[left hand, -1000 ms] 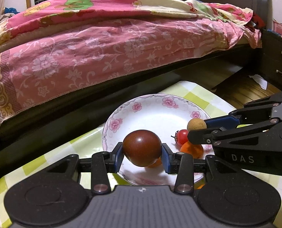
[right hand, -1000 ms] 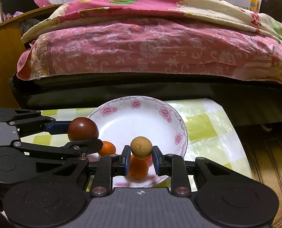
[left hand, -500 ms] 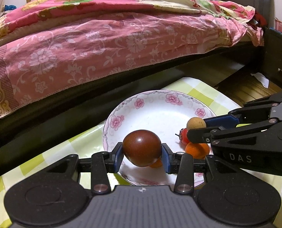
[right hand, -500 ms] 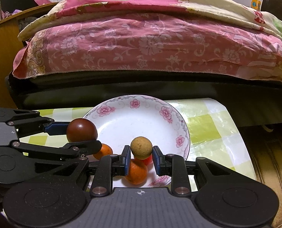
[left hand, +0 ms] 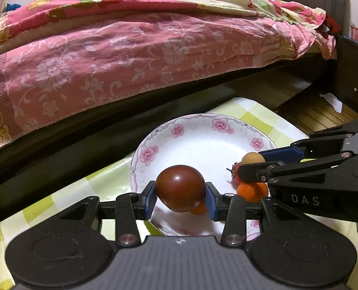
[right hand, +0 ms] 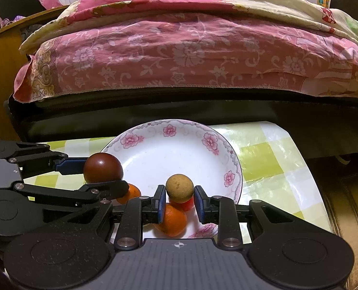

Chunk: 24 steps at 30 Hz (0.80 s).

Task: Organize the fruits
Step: 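Lower both fruits into the plate and open both tools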

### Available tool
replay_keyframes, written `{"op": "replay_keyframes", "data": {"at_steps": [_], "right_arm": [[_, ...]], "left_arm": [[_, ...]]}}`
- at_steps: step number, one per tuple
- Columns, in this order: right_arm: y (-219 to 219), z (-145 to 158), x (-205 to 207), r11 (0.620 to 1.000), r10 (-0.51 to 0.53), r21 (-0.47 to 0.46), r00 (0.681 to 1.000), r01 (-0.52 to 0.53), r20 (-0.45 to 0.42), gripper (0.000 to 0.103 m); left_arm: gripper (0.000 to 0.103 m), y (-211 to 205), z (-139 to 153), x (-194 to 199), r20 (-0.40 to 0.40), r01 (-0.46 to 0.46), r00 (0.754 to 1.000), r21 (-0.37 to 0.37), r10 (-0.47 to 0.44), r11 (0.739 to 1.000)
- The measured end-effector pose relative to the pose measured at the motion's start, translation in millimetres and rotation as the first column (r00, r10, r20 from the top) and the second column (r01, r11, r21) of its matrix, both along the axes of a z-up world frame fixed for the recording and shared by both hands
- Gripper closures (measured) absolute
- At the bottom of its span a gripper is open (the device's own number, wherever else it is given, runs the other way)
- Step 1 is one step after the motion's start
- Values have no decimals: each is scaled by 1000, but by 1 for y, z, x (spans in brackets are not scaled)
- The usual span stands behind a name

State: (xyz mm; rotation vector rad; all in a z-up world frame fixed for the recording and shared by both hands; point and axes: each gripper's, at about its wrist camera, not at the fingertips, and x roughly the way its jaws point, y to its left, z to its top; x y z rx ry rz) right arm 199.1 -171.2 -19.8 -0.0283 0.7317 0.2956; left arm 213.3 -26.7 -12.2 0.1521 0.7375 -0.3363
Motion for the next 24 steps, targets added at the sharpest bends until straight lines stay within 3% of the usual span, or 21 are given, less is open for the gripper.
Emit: {"op": "replay_keyframes", "data": {"at_steps": [24], "right_arm": [[-10,-3,4,999,-37,24,999,38,-8,68]], "left_arm": [[49,2,1,11,40,-35,999,-29,37,999]]}}
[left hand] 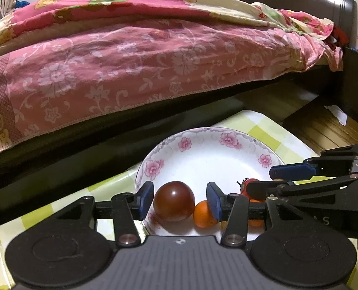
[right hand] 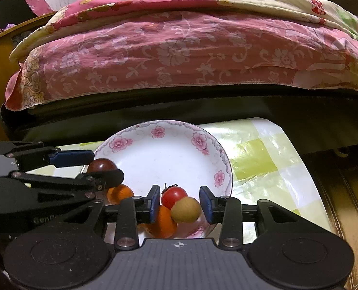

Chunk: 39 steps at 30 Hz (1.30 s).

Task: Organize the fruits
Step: 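Lower both fruits into the plate and open both tools, then withdraw both tools from the plate toward the last two fruits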

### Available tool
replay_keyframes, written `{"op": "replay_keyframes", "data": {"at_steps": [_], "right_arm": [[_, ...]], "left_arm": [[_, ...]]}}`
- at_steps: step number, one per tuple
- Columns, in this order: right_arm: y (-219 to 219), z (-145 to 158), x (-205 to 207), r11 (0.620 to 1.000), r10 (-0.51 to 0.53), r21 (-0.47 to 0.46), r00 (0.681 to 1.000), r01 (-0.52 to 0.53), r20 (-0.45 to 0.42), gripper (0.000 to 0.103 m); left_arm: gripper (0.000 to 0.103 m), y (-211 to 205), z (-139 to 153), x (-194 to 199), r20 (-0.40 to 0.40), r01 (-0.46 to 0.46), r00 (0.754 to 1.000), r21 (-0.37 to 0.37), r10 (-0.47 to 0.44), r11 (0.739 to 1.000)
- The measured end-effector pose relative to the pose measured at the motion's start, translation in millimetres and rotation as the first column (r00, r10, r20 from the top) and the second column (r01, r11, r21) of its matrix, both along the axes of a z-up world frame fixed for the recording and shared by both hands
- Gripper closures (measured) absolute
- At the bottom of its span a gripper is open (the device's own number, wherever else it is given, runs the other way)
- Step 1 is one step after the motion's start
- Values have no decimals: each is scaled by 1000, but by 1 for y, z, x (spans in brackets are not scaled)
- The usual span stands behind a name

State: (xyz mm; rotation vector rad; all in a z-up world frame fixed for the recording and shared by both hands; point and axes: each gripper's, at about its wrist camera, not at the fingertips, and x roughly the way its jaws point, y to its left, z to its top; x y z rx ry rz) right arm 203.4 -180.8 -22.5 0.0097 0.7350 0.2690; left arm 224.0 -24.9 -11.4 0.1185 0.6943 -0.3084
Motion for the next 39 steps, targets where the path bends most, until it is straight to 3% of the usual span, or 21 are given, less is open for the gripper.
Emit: {"op": "replay_keyframes", "data": {"at_steps": [27,39], "right_arm": [[-21,34,-24,998,-52,45,997,50,55,67],[-15,14,-80,1000,-12,16,999,12,-46,67]], "left_arm": [[47,18,35,-40,40,4,999,-34,-2,999],[47,6,20,-95,-61,117,991,-6,-117,993]]}}
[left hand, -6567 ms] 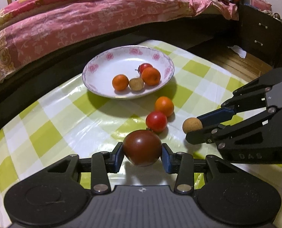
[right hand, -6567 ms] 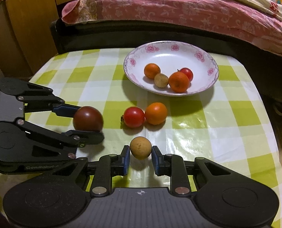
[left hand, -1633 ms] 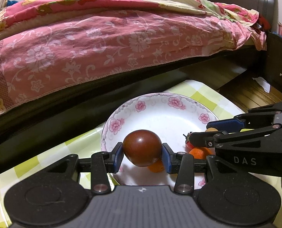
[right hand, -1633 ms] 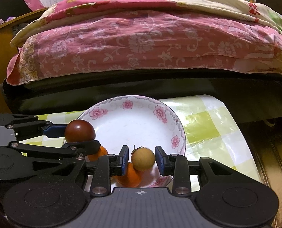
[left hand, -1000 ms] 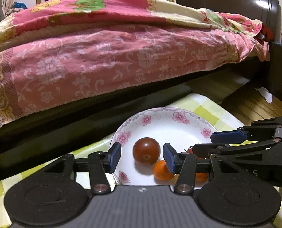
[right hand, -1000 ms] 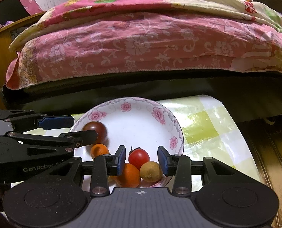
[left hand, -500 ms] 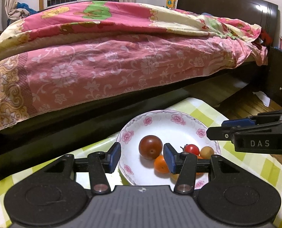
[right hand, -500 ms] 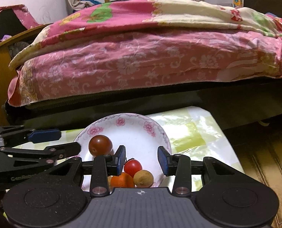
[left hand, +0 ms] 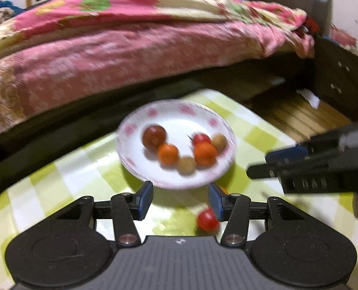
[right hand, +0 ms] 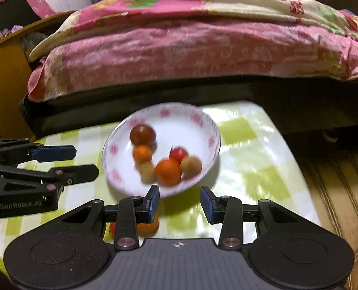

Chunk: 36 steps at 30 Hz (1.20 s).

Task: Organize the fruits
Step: 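Withdraw both tools from the plate toward the last two fruits, then grasp the red cherry tomato with the left tool while the right tool grasps the orange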

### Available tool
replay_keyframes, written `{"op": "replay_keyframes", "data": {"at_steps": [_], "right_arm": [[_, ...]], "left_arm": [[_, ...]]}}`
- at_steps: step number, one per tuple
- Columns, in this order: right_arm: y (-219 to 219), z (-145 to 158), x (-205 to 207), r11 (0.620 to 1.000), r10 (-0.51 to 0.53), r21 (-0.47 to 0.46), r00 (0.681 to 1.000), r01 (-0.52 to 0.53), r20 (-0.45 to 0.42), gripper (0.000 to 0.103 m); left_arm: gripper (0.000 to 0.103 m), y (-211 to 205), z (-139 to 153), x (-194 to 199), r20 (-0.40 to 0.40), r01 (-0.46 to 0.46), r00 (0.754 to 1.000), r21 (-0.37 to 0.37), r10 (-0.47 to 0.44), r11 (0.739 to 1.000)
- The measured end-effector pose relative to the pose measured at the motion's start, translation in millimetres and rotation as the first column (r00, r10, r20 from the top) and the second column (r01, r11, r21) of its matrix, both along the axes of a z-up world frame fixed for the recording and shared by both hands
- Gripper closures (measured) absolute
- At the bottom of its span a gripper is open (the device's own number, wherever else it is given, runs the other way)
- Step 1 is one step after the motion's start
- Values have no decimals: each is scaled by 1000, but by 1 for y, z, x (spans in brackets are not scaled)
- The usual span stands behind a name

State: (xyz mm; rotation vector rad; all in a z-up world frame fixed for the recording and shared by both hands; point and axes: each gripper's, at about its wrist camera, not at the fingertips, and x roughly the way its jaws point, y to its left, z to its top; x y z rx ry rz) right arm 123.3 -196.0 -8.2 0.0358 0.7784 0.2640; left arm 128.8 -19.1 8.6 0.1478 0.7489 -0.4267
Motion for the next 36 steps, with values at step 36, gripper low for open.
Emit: {"op": "replay_keyframes", "data": {"at_steps": [36], "right_arm": [[12,-23,2,992,123,37,988,-120,-91,67]], "left_arm": [[66,-8,-40,-8,-86,79,994,83,-72,993]]}}
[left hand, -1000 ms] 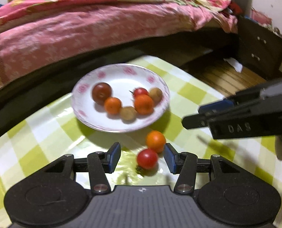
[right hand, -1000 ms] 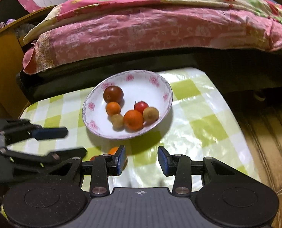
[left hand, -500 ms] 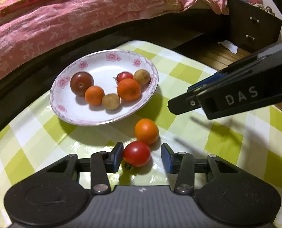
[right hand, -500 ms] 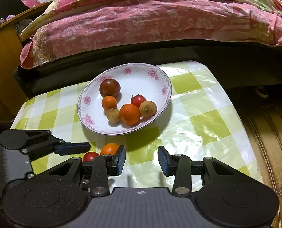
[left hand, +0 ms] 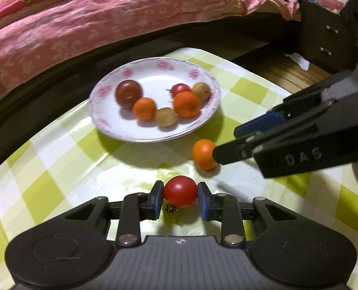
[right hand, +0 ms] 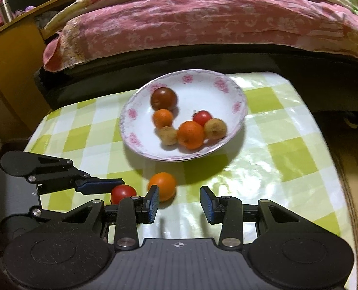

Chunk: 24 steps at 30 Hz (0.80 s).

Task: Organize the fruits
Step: 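Grasp the red cherry tomato with the left tool while the right tool grasps the orange, then carry the red cherry tomato and orange over the white plate with both tools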

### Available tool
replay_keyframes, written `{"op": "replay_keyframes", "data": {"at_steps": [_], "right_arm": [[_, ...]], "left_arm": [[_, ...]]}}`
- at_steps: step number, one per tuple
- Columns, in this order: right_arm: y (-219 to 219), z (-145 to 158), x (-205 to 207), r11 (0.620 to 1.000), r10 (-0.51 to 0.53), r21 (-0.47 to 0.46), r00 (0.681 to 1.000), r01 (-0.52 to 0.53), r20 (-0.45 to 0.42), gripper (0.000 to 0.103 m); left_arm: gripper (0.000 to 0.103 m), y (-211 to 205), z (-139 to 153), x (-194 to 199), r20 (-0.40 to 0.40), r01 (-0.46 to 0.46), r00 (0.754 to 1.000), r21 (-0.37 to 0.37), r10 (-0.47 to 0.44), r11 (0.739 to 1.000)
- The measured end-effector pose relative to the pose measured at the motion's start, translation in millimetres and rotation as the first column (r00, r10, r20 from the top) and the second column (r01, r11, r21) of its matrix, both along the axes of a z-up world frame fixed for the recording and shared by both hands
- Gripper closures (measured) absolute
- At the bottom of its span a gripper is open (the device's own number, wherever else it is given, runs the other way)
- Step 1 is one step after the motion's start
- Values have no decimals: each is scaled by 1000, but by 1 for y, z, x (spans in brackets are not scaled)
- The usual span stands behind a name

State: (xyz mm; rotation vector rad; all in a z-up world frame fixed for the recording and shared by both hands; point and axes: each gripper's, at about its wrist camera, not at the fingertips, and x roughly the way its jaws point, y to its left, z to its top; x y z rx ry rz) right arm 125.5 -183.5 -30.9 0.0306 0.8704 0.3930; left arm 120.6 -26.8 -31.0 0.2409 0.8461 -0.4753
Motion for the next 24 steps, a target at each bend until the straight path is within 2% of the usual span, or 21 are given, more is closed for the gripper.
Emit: {"op": "replay_keyframes", "data": {"at_steps": [9,24], "right_arm": [[28,-16,14,998,47,-41,999,-47,4,67],[29,-22,15,997,41,-71,999,-39,23,70]], "left_arm": [[65,18,-7,-1,-15,-37,999,-6,37,999],[63,13,-13,-2,-2,-25,1000,16,25,1000]]}}
